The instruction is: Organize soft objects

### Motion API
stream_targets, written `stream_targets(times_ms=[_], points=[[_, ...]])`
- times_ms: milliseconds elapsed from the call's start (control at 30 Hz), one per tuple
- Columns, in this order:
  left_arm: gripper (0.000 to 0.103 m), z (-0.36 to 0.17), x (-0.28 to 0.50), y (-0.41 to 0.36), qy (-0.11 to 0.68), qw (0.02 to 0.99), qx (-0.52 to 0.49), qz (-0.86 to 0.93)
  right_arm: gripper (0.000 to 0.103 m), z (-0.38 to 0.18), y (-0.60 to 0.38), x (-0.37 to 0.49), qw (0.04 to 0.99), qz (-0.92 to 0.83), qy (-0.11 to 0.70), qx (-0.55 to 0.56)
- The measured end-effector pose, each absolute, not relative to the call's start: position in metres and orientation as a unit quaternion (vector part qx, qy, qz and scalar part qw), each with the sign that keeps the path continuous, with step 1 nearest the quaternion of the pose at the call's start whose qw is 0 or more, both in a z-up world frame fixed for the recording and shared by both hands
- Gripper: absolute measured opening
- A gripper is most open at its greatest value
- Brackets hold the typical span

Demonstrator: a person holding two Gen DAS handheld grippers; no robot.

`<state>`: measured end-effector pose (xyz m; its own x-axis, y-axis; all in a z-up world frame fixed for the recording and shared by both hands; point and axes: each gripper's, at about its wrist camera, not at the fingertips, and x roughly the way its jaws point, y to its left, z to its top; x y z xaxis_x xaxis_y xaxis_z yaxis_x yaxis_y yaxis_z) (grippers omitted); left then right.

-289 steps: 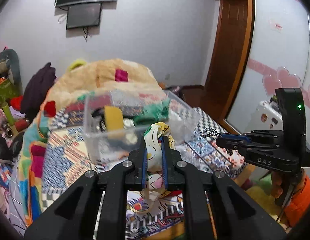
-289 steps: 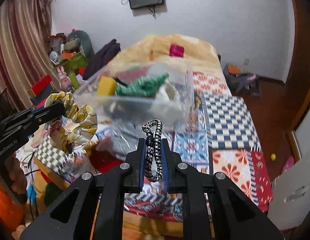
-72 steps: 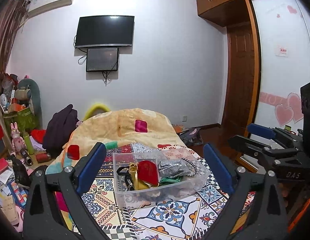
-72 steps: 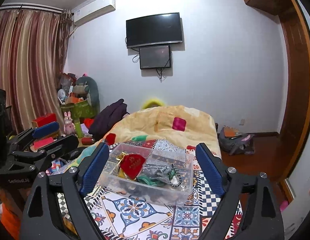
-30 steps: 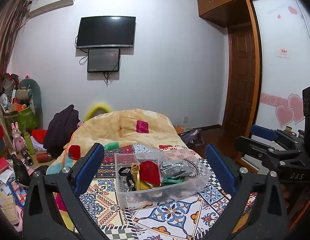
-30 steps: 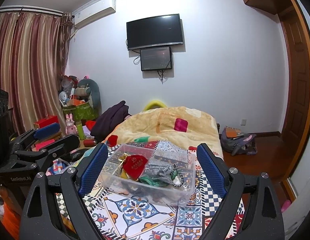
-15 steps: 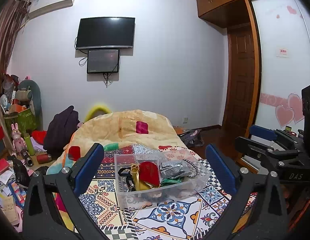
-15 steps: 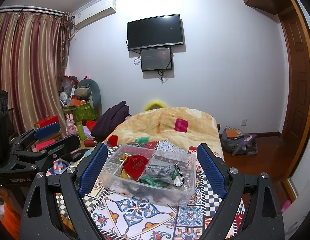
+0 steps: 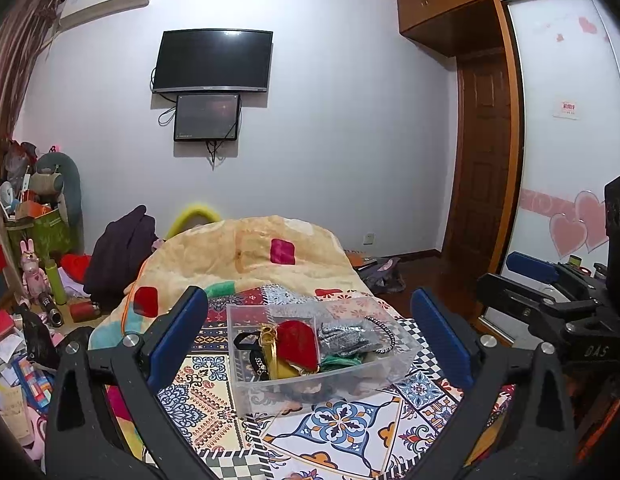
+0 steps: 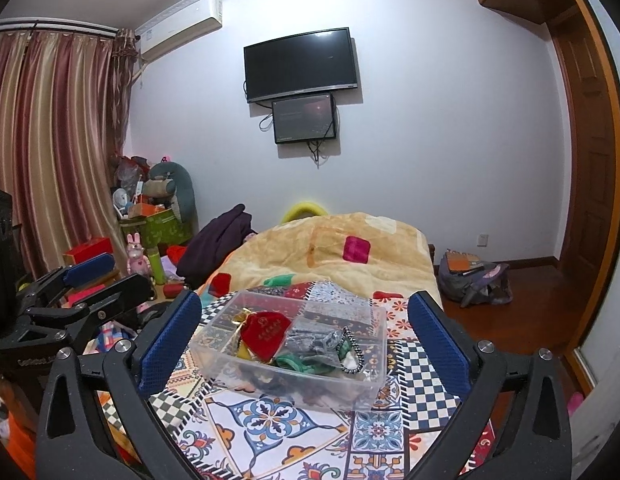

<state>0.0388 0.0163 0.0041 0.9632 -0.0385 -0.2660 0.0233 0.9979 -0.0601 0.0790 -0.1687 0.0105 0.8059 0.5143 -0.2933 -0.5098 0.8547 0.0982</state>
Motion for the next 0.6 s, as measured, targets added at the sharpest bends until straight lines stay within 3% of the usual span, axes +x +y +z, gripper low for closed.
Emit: stream_targets(times_ms=[600], points=[[0.103, 0.0033, 0.0376, 0.0159, 0.135, 0.990, -0.029, -0.022, 0.103, 0.0049, -0.1614, 0.0766, 0.946, 0.280, 0.161, -0.008]])
